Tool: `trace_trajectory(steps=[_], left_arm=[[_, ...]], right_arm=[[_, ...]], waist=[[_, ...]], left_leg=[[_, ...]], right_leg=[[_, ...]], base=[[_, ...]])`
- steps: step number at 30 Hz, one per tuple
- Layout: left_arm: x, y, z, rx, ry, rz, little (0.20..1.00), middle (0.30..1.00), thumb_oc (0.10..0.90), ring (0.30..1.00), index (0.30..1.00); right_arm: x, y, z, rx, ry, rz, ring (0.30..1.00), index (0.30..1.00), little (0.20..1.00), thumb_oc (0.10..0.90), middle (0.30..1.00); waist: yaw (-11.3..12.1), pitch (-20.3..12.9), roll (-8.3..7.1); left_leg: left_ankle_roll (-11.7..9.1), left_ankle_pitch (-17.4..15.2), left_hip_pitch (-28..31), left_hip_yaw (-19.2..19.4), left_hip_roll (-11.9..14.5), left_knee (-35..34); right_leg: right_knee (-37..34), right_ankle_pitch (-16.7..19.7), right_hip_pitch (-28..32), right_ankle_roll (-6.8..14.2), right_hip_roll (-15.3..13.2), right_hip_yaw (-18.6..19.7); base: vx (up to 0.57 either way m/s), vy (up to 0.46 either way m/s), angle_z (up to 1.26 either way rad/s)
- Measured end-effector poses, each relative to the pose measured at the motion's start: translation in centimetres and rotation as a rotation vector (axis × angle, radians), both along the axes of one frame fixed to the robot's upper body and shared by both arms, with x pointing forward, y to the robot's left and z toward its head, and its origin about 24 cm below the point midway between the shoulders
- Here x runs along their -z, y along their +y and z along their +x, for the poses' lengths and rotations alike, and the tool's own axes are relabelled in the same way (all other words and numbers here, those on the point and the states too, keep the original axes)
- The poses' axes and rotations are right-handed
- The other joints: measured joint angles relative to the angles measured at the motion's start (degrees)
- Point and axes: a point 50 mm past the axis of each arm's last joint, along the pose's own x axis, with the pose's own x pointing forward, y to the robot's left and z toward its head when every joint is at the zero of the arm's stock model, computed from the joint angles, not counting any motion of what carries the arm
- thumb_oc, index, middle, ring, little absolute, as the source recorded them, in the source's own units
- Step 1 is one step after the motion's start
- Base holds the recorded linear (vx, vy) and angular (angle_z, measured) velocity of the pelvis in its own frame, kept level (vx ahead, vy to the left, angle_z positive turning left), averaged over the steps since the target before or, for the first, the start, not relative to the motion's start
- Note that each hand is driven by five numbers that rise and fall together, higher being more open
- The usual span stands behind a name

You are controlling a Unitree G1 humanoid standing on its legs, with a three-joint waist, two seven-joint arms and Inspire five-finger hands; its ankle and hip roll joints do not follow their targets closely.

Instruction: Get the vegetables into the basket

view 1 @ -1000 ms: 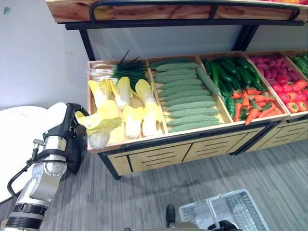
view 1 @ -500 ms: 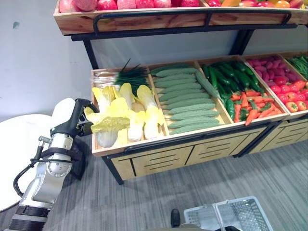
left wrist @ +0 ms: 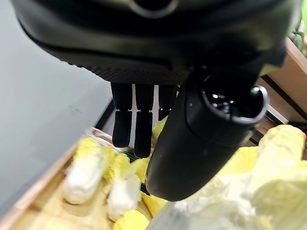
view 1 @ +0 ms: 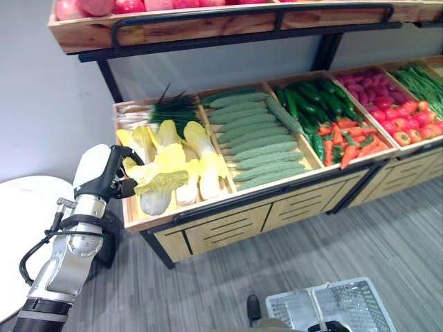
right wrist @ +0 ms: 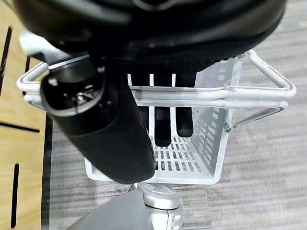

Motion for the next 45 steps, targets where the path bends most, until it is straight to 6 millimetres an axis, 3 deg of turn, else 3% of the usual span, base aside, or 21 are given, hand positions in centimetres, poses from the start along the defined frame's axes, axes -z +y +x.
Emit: trace_trajectory(steps=[4, 5, 6, 7, 8, 9, 10, 11, 12, 17, 21, 29, 32, 34, 36, 38, 39, 40, 41, 42, 45], left_arm=[[-1.0, -0.4, 0.3, 0.031, -0.033, 0.026, 0.3, 0.3, 0.4, 0.3, 0.3], [-1.1, -0.4, 0.3, 0.03, -0.033, 0.028, 0.3, 0.3, 0.4, 0.3, 0.3], [-1.2, -0.4, 0.3, 0.031, -0.037, 0.032, 0.3, 0.3, 0.4, 0.3, 0.3], [-1.3, -0.3, 0.3, 0.031, -0.038, 0.037, 0.3, 0.3, 0.4, 0.3, 0.3], [-1.5, -0.2, 0.3, 0.031, -0.036, 0.051, 0.3, 0.3, 0.4, 0.3, 0.3], [-1.5, 0.0, 0.2, 0.025, -0.035, 0.055, 0.3, 0.3, 0.4, 0.3, 0.3], [-1.5, 0.1, 0.2, 0.019, -0.035, 0.055, 0.3, 0.3, 0.4, 0.3, 0.3], [-1.6, 0.2, 0.2, 0.014, -0.038, 0.055, 0.3, 0.3, 0.4, 0.3, 0.3], [-1.4, 0.3, 0.1, 0.005, -0.039, 0.043, 0.3, 0.3, 0.4, 0.3, 0.3], [-0.9, -0.5, 0.1, 0.021, -0.044, -0.018, 0.3, 0.3, 0.4, 0.3, 0.3], [-1.5, -1.1, 0.2, 0.046, -0.073, -0.019, 0.3, 0.3, 0.4, 0.3, 0.3], [-1.6, -1.7, 0.6, 0.073, -0.071, -0.045, 0.3, 0.3, 0.4, 0.3, 0.3], [-1.4, -1.9, 0.7, 0.08, -0.064, -0.057, 0.3, 0.3, 0.4, 0.3, 0.3], [-0.4, -2.1, 0.7, 0.089, -0.024, -0.069, 0.3, 0.3, 0.4, 0.3, 0.3], [-0.2, -2.2, 0.8, 0.09, -0.017, -0.07, 0.3, 0.3, 0.4, 0.3, 0.3], [-0.3, -2.1, 0.8, 0.087, -0.024, -0.063, 0.3, 0.3, 0.4, 0.3, 0.3], [-0.2, -2.0, 0.8, 0.08, -0.016, -0.062, 0.3, 0.3, 0.4, 0.3, 0.3], [-0.1, -1.9, 0.7, 0.079, -0.013, -0.063, 0.3, 0.3, 0.4, 0.3, 0.3], [-0.7, -1.7, 0.9, 0.083, -0.026, -0.036, 0.3, 0.3, 0.4, 0.3, 0.3], [-1.0, -1.5, 0.8, 0.085, -0.028, -0.014, 0.3, 0.3, 0.4, 0.3, 0.3], [-0.9, -1.5, 0.7, 0.081, -0.016, -0.012, 0.3, 0.3, 0.4, 0.3, 0.3]], right_arm=[[0.1, 0.8, 1.1, 0.006, -0.035, 0.021, 0.3, 0.3, 0.3, 0.4, 0.3], [0.0, 0.9, 1.5, 0.006, -0.05, 0.02, 0.3, 0.3, 0.3, 0.4, 0.3], [-0.1, 1.0, 2.2, 0.003, -0.066, 0.023, 0.3, 0.3, 0.3, 0.4, 0.3], [-0.1, 1.1, 2.4, 0.001, -0.06, 0.023, 0.3, 0.3, 0.3, 0.4, 0.3], [-0.1, 0.9, 2.3, 0.003, -0.046, 0.017, 0.3, 0.3, 0.3, 0.4, 0.3], [-0.1, 0.5, 2.0, 0.0, -0.031, 0.006, 0.3, 0.3, 0.3, 0.4, 0.3], [-0.1, 0.2, 1.3, -0.009, -0.011, -0.001, 0.3, 0.3, 0.3, 0.4, 0.3], [0.0, 0.1, 0.5, -0.007, 0.009, -0.005, 0.3, 0.3, 0.3, 0.4, 0.3], [-0.2, -0.5, 0.5, -0.012, 0.009, -0.022, 0.3, 0.3, 0.3, 0.4, 0.3], [-0.8, -1.8, 1.5, -0.041, -0.012, -0.058, 0.3, 0.3, 0.3, 0.4, 0.3], [-0.9, -2.0, 1.6, -0.035, -0.011, -0.068, 0.3, 0.3, 0.3, 0.4, 0.3], [-1.4, -2.8, 2.5, -0.04, -0.049, -0.106, 0.3, 0.3, 0.3, 0.4, 0.3], [-1.5, -2.7, 2.7, -0.044, -0.059, -0.102, 0.3, 0.3, 0.3, 0.4, 0.3], [-1.5, -3.0, 2.4, -0.063, -0.042, -0.108, 0.3, 0.3, 0.3, 0.4, 0.3], [-1.6, -3.3, 2.6, -0.062, -0.043, -0.12, 0.3, 0.3, 0.3, 0.4, 0.3], [-1.8, -3.2, 3.6, -0.069, -0.072, -0.122, 0.3, 0.3, 0.3, 0.4, 0.3], [-2.0, -3.1, 4.4, -0.073, -0.088, -0.123, 0.3, 0.3, 0.3, 0.4, 0.3], [-2.4, -3.4, 5.6, -0.052, -0.118, -0.128, 0.3, 0.3, 0.3, 0.4, 0.3], [-2.1, -2.5, 5.7, -0.027, -0.133, -0.105, 0.3, 0.3, 0.3, 0.4, 0.3], [-1.5, -1.5, 4.9, -0.021, -0.121, -0.07, 0.3, 0.3, 0.3, 0.4, 0.3], [-1.2, -1.4, 3.9, -0.007, -0.105, -0.074, 0.3, 0.3, 0.3, 0.4, 0.3]], waist=[[-1.6, 2.2, -1.87], [-1.5, 2.8, -1.48], [-1.3, 3.7, -0.59], [-0.3, 4.0, -0.3], [1.5, 4.5, 0.64], [2.3, 4.6, 0.66], [2.1, 4.6, 0.62], [2.0, 4.4, -0.29], [1.8, 4.8, 0.43], [0.7, 5.4, 4.17], [-0.2, 5.2, 4.59], [-0.3, 4.5, 6.69], [0.2, 4.8, 5.67], [2.2, 5.3, 3.81], [2.0, 5.3, 3.11], [2.8, 5.9, 1.83], [3.8, 5.8, 1.91], [5.2, 5.8, 5.64], [4.1, 6.7, 3.12], [3.0, 6.5, -0.46], [2.4, 6.4, -1.81]], left_leg=[[0.6, -0.2, -0.5, 5.7, -1.4, 0.2], [0.8, -0.2, -0.5, 7.4, -0.8, 0.2], [0.9, -0.2, -0.5, 9.8, 0.1, 0.3], [0.9, -0.3, -0.5, 12.2, 1.3, 0.4], [0.9, -0.3, -0.3, 14.9, 2.7, 0.6], [0.8, -0.4, 0.0, 15.2, 3.3, 0.8], [-0.2, -1.1, 0.7, 14.0, 3.4, 0.7], [-1.4, -1.2, 1.5, 13.7, 3.3, 0.8], [-1.5, -1.1, 1.8, 13.5, 4.3, 1.5], [-2.0, -1.0, 2.5, 9.4, 8.2, 3.6], [-4.8, 0.8, 2.2, 6.7, 10.6, 4.0], [-6.4, -0.2, -2.4, 3.1, 12.5, 4.4], [-6.4, -0.3, -5.8, 0.0, 12.4, 10.5], [-7.1, -1.6, -8.5, -11.2, 10.9, 15.0], [-7.3, -2.4, -9.5, -19.1, 8.8, 8.1], [-6.7, -2.3, -11.2, -18.5, 7.1, 5.8], [-5.5, -3.1, -11.4, -18.2, 5.9, 5.9], [-2.9, -4.1, -11.6, -18.6, 9.5, 5.5], [-5.3, -2.0, -12.2, -16.9, 8.9, 7.8], [-4.4, -2.0, -11.8, -16.2, 7.1, 7.8], [-2.6, -0.8, -12.7, -14.5, 6.0, 7.9]], right_leg=[[0.0, -0.3, -3.2, 2.1, -0.4, 2.6], [0.5, -1.2, -3.8, 3.2, -0.5, 1.5], [2.5, -1.7, -5.2, 4.2, -0.6, -2.0], [5.8, -2.5, -7.1, 3.6, -1.5, -10.8], [9.8, -4.2, -8.1, 3.2, -3.9, -23.8], [11.9, -4.6, -7.5, 3.0, -6.0, -29.1], [11.9, -4.1, -5.6, 3.4, -6.8, -28.1], [10.2, -3.3, -3.7, 2.4, -6.9, -25.6], [9.9, -2.9, -3.0, -0.3, -5.5, -24.9], [8.5, -4.2, -0.9, -2.7, -1.7, -24.2], [8.2, -5.0, -0.3, -3.6, 0.1, -25.2], [12.0, -7.0, -4.7, -3.8, 0.3, -26.9], [14.1, -8.9, -6.5, -4.3, 0.1, -24.7], [12.0, -7.9, -5.5, -4.0, 0.4, -19.4], [8.1, -5.8, -4.9, -2.2, 0.9, -16.5], [4.6, -6.6, -5.8, -1.6, 1.5, -14.8], [3.1, -9.5, -6.1, 1.7, 2.0, -14.9], [12.8, -10.5, -9.3, -1.5, 5.4, -14.4], [21.4, -13.1, -10.0, -1.7, 3.4, -12.3], [20.7, -12.8, -9.0, -3.5, 1.0, -12.7], [16.5, -11.6, -9.1, -1.3, 0.9, -10.8]], base=[[-0.05, 0.009, -0.66], [-0.13, -0.042, -0.92], [-0.11, -0.032, -0.92], [0.0, -0.012, -1.17], [0.01, -0.043, -1.15], [0.07, -0.053, -0.8], [0.03, -0.076, -0.28], [0.11, -0.098, -0.1], [0.08, -0.067, -0.25], [0.08, -0.108, -0.2], [0.06, -0.132, 0.06], [0.02, -0.096, 0.21], [0.06, -0.014, 0.11], [0.08, 0.098, -0.19], [0.1, 0.112, -0.11], [0.11, 0.156, -0.67], [0.04, 0.179, -1.4], [0.03, 0.181, -1.1], [0.02, 0.138, -0.54], [0.02, 0.14, 0.11], [0.01, 0.173, -0.32]])
